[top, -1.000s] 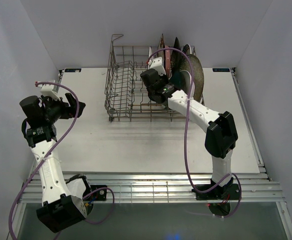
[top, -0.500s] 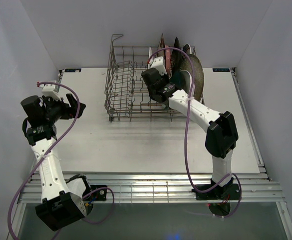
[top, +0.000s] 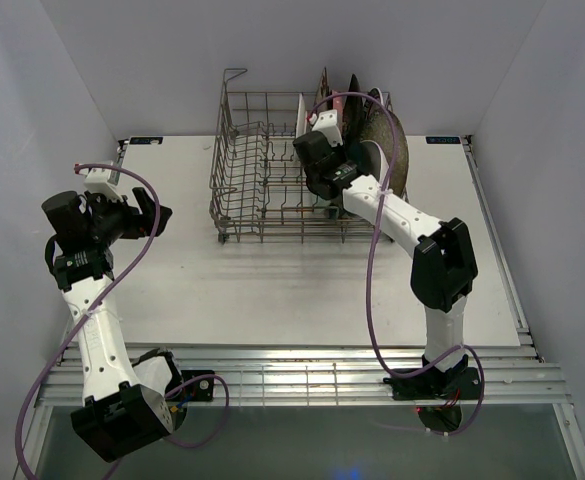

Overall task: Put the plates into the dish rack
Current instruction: Insert the plate into the dish rack, then reset both arms

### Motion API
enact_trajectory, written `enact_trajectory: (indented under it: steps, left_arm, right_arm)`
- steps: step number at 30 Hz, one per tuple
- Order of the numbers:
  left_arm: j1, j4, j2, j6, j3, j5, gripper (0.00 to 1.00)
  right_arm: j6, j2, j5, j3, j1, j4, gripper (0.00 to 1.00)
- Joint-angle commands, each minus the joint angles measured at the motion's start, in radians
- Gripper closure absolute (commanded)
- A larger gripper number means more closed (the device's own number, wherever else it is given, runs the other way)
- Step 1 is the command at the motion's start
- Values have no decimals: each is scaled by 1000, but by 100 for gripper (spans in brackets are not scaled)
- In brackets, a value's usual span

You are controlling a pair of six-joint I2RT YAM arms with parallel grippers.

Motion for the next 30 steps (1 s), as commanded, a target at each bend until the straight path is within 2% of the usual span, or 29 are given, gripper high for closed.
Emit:
enact_trajectory:
  steps: [1, 2, 5, 8, 16, 17, 22, 25, 26, 27, 28, 30]
  left_arm:
    - [-1, 9, -17, 12, -5, 20, 2]
    - [0, 9, -17, 12, -5, 22, 2]
    - [0, 9, -17, 10, -5, 22, 2]
    - [-1, 9, -18, 10, -5, 22, 2]
    - [0, 10, -18, 13, -4, 18, 2]
    - [0, 10, -15, 15, -5, 17, 2]
    - [-1, 32, -21, 16, -16, -14, 2]
    - [0, 64, -29, 19, -36, -35, 2]
    - [0, 72, -29, 21, -42, -40, 2]
    - [0, 87, -29, 21, -47, -44, 2]
    - [0, 95, -27, 21, -57, -52, 2]
    - [0, 128, -30, 23, -73, -64, 2]
  right_arm:
    - [18, -20, 7, -3, 9, 43, 62]
    - [16, -28, 7, -3, 10, 43, 58]
    - [15, -46, 11, -6, 9, 41, 56]
    - [12, -69, 12, -12, 10, 43, 48]
    - [7, -155, -17, -66, 23, 60, 41]
    - [6, -181, -57, -90, 23, 75, 36]
    - [-7, -302, -157, -191, 23, 150, 25]
    - [-13, -383, -203, -276, 23, 207, 12]
    - [-19, -403, -207, -300, 23, 224, 3]
    - [-22, -428, -206, -350, 23, 257, 1]
    - [-25, -477, -207, -380, 23, 279, 8]
    - [-42, -534, -227, -479, 23, 355, 10]
